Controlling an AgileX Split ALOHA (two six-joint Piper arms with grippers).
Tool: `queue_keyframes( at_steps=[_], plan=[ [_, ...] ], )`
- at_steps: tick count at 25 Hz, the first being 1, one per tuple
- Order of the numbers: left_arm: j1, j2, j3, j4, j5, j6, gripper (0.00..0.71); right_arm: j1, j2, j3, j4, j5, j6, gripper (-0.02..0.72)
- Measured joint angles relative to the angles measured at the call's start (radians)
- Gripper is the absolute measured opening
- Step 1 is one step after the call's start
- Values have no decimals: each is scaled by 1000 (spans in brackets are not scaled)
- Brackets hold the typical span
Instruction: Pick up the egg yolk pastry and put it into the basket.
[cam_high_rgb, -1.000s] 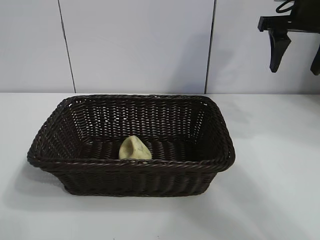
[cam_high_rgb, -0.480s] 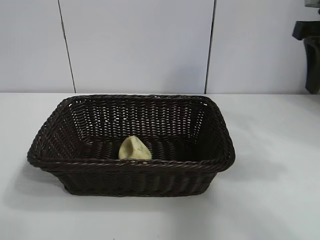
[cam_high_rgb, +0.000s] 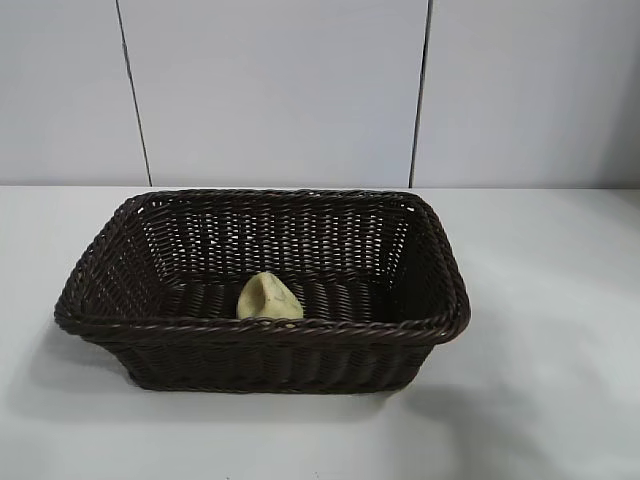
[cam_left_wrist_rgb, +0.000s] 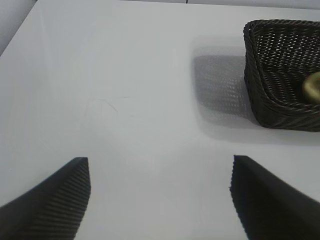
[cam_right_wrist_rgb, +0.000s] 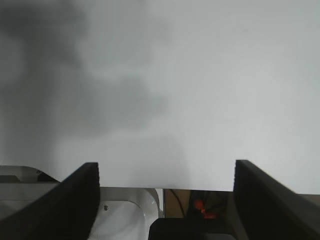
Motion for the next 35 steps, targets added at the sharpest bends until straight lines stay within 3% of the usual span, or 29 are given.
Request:
queue_keyframes(
  at_steps=[22,35],
  plan=[
    [0,0,0,0,0,0,565,0,-656,30,0,-4,-6,539],
    [0,0,0,0,0,0,565,0,-670,30,6,-1,-6,539]
  ],
)
